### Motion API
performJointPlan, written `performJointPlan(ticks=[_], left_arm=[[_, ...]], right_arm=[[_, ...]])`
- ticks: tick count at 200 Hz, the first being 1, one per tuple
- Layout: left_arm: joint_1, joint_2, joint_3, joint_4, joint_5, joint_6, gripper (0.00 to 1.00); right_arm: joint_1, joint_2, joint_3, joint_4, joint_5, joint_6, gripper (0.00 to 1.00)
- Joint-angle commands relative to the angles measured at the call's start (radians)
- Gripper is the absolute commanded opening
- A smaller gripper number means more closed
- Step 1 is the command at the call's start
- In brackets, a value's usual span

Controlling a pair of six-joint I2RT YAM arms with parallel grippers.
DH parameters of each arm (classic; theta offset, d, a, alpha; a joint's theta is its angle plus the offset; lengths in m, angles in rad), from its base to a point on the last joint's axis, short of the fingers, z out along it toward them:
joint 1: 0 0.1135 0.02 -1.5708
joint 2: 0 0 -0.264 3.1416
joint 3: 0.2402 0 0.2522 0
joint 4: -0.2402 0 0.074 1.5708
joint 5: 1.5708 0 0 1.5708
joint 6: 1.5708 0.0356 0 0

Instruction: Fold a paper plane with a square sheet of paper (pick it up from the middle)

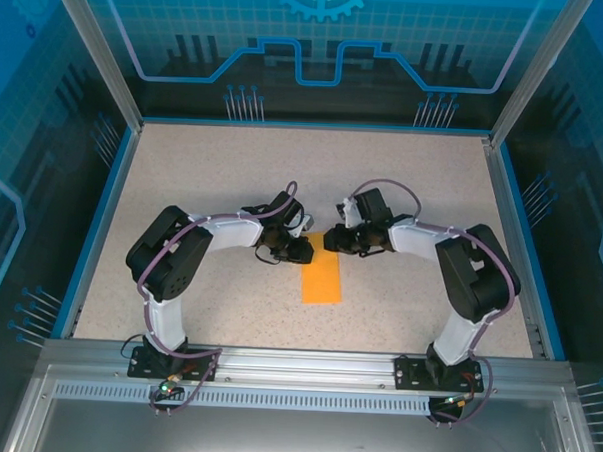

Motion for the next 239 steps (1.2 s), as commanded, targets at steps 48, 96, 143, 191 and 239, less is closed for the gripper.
performJointPlan(ticks=[48, 96, 143, 191, 239], left_arm=[[0.026, -0.005, -0.047, -0.1, -0.128, 0.038, 0.22], [0.034, -0.017, -0.056, -0.108, -0.129, 0.046, 0.22], [0.041, -0.022, -0.061, -0.107, -0.128, 0.049, 0.22], [0.04, -0.035, -0.067, -0.107, -0.127, 0.052, 0.22], [0.041, -0.055, -0.052, -0.103, -0.1, 0.039, 0.26]], right_arm=[[-0.028, 0.151, 0.087, -0.02, 0.02, -0.019, 0.22], [-0.06, 0.157, 0.094, -0.048, 0.056, -0.013, 0.22], [-0.091, 0.131, 0.107, -0.053, 0.073, -0.009, 0.23], [-0.099, 0.142, 0.147, -0.063, 0.056, -0.012, 0.23], [-0.071, 0.075, 0.136, -0.064, 0.011, -0.014, 0.23]])
